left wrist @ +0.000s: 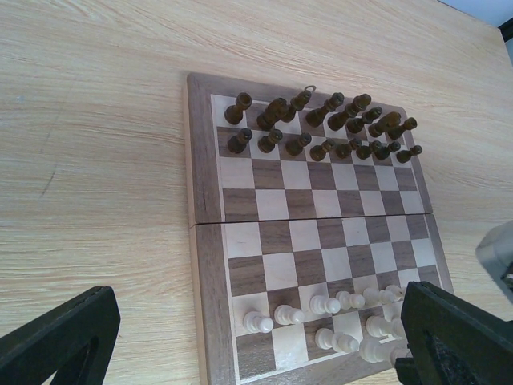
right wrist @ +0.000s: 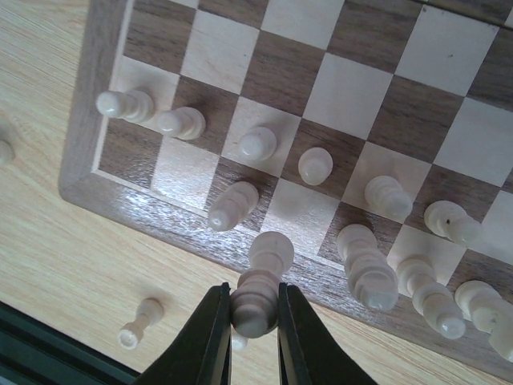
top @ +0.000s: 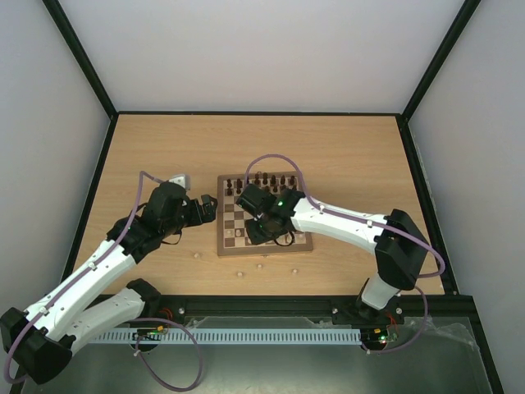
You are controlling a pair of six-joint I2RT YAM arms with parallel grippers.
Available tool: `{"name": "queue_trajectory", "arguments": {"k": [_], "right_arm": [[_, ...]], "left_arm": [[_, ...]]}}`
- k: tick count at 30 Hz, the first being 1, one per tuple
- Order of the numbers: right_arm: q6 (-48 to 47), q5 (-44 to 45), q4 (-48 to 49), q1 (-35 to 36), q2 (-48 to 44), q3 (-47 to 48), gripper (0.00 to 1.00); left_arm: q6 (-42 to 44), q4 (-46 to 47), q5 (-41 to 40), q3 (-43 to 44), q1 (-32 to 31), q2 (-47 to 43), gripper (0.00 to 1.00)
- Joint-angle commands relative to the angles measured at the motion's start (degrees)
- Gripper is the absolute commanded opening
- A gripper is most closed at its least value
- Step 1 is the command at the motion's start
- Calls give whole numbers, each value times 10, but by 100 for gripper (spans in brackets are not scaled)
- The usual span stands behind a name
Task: Set up the chess pieces on the board
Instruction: Place the chess piece on the chessboard.
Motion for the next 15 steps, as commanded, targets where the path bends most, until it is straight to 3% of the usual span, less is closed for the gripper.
{"name": "queue_trajectory", "arguments": {"k": [1,15], "right_arm": [[6,7,-2,4,17,-16,11],[8,26,19,3,28,-37,11]], "left_arm": [[3,-2,-3,-3,3,3,99],[3,-2,-1,-5,3,3,99]]}}
